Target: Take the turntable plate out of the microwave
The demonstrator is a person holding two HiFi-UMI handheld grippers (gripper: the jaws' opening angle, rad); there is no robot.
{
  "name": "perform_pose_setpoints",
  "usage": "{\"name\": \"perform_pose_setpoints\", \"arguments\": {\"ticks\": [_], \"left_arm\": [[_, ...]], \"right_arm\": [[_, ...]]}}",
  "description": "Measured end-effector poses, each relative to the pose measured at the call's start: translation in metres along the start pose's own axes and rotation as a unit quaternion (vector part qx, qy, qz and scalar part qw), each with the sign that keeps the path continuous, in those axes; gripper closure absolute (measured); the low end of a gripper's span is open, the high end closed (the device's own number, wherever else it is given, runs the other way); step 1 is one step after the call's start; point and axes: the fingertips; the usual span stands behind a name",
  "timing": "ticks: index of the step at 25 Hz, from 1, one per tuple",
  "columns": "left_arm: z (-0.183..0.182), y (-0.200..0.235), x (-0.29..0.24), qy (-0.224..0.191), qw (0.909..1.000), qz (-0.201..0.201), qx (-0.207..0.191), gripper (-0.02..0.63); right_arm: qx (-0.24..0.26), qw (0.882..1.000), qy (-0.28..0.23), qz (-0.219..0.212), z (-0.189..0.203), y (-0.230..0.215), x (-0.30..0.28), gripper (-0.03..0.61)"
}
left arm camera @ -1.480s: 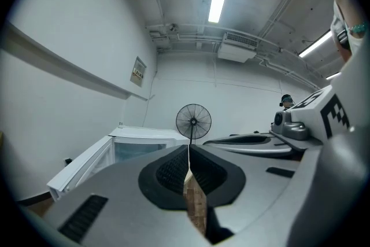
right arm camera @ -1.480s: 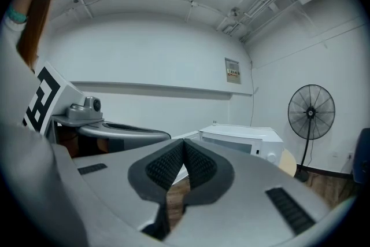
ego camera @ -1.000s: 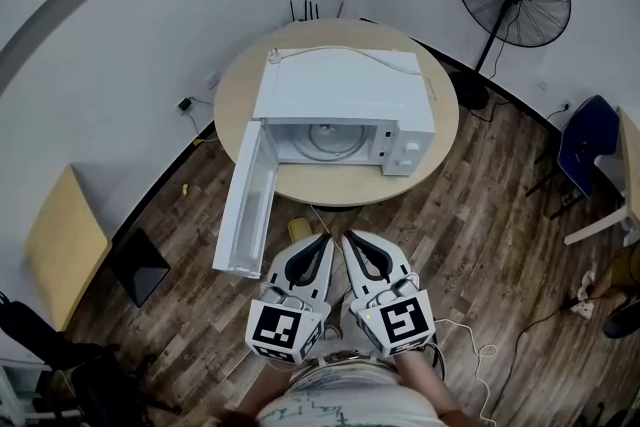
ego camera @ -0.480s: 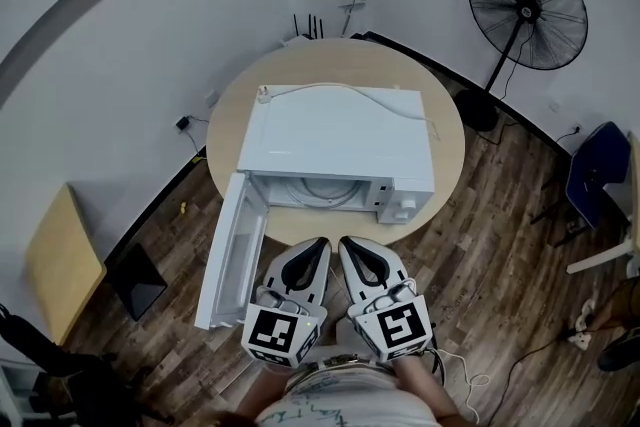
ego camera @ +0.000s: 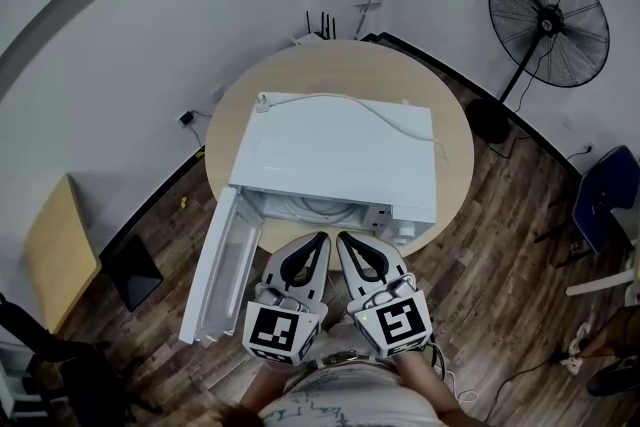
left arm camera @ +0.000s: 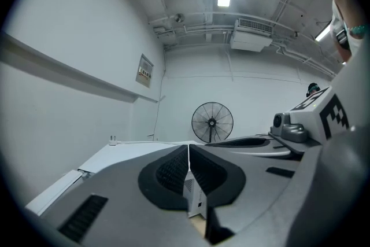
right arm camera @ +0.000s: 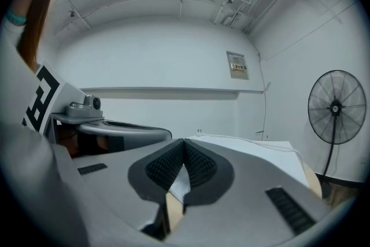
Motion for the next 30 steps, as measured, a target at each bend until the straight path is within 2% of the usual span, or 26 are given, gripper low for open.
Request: {"name": "perform_pose_setpoints", "arguments": {"ticks": [3, 7, 15, 20, 30], "left_arm": [[-0.004, 0.009, -0.006, -0.001, 1.0, 0.003, 0.004, 0.597], [-0.011, 0.027, -0.018, -0.011, 0.9998, 0.016, 0.006, 0.597], [-0.023, 0.056, -0.04, -0.019, 0.9972, 0.072, 0.004, 0.597], [-0.02, 0.072, -0.044, -0.019, 0.9949, 0.099, 0.006, 0.597], [-0.004, 0.1, -0.035, -0.011, 0.9917, 0.128, -0.004, 0.597]], "right_arm": [[0.007, 1.0, -0.004, 0.0, -0.004, -0.004, -0.011, 0.588], [-0.009, 1.0, -0.004, 0.006, -0.006, -0.005, -0.027, 0.588], [-0.005, 0.997, 0.002, 0.072, -0.011, -0.018, -0.061, 0.588], [-0.013, 0.996, 0.002, 0.093, -0.01, -0.013, -0.079, 0.588], [-0.002, 0.991, 0.011, 0.137, 0.004, 0.002, -0.098, 0.588]]}}
Point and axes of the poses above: the fingertips, and each gripper's own axes: x backward along the fingers, y to its left, z out of its underside, and after that the axes turned 10 degrees about z, right-handed
